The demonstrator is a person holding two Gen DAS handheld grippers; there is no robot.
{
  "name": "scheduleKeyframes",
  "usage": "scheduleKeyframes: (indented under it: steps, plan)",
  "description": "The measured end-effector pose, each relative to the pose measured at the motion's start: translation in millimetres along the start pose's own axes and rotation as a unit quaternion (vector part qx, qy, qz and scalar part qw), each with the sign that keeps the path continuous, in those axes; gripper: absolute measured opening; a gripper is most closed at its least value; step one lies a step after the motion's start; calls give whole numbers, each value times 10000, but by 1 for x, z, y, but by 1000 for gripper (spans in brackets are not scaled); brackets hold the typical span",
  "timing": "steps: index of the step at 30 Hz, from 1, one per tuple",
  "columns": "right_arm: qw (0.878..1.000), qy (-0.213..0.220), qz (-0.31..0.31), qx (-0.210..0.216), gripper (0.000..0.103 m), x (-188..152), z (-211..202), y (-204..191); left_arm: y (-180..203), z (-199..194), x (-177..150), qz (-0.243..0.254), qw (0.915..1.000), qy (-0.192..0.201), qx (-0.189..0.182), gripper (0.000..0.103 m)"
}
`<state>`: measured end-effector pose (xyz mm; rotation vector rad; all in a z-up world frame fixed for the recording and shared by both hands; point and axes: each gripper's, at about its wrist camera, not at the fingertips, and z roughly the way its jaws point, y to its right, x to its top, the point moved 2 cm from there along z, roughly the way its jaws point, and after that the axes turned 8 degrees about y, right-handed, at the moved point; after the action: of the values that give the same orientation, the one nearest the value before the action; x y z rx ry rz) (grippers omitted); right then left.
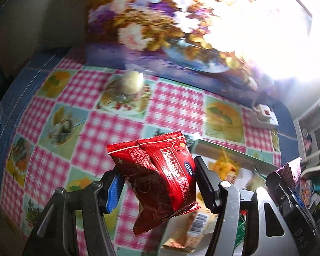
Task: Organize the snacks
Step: 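Carry both packets over the white tray and open both tools to drop them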
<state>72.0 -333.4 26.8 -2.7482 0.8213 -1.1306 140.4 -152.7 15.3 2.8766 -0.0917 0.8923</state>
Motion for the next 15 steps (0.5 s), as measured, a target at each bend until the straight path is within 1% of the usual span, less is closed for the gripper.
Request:
scheduleKeyframes:
  steps: [7, 10, 15]
  plan:
    - [9996, -36, 255, -66, 83, 3, -2, 28, 44, 5, -1, 472, 9988, 58, -85, 64]
    - [9994, -44, 341, -94, 83, 4, -1, 36, 51, 10, -2, 515, 9986, 35, -130, 64]
    - [9990, -54, 451, -51, 83, 6, -2, 42, 49, 13, -2, 497, 9988, 25, -38, 64]
